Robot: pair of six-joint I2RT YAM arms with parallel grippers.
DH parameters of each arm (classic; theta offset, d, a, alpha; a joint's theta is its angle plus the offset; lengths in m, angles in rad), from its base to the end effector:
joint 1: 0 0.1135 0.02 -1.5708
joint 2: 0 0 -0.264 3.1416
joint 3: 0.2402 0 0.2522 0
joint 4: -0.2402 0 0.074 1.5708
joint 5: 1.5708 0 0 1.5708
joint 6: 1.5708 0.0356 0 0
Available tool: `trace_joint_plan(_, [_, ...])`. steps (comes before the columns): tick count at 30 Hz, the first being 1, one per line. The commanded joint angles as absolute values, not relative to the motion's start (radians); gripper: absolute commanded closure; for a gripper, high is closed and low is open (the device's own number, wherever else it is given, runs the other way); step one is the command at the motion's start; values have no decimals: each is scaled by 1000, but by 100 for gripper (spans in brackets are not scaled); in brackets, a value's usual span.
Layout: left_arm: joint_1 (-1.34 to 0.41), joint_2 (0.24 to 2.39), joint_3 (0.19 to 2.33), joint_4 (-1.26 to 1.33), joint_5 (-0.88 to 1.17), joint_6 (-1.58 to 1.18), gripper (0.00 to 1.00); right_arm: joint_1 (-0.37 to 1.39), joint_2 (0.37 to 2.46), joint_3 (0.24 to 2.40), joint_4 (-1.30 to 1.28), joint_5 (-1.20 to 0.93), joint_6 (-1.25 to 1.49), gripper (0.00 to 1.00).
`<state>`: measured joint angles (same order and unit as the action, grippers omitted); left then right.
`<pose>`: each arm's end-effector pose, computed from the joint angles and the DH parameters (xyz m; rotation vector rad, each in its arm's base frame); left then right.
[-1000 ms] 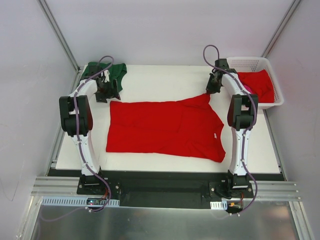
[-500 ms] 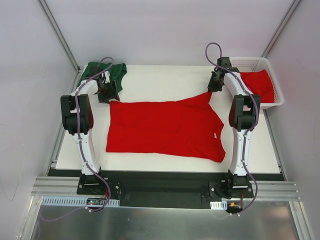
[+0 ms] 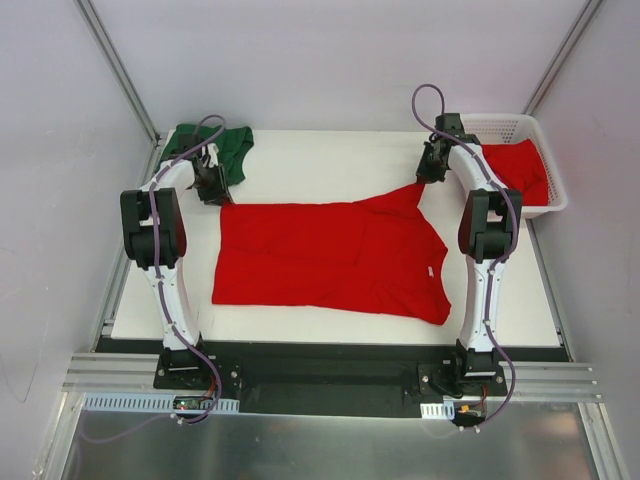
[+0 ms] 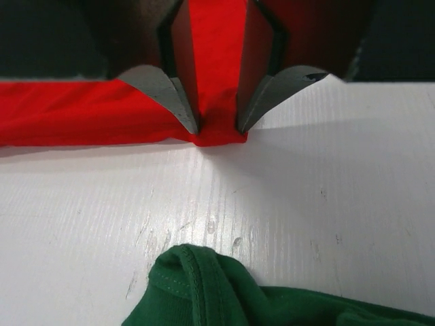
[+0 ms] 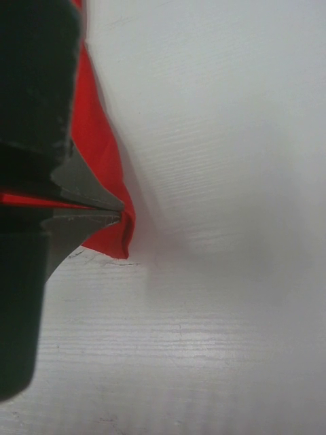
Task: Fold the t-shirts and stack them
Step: Fold the tshirt
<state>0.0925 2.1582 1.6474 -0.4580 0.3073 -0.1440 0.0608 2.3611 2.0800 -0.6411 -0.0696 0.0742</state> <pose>0.4694 0.0327 0.1769 -0.1769 2.5156 -0.4101 0.5246 0.0344 0.2017 -0.0125 2.4955 0.1432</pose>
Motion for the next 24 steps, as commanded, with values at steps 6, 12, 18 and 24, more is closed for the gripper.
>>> trace_joint_plan(6, [100,2169,1674,-471,328,-146,84,55,2295,2072,-643,-95,64,99])
trace_joint_plan(12, [101,2152,1661,-469,318,-150,100,55,2293,2063,-640,-97,66,99])
trace_joint_plan(18, [100,2097,1634,-472,308,-152,100,55,2258,2014,-627,-91,66,99])
trace_joint_plan(24, [100,2004,1580,-489,279,-161,100,55,2177,1925,-612,-58,64,99])
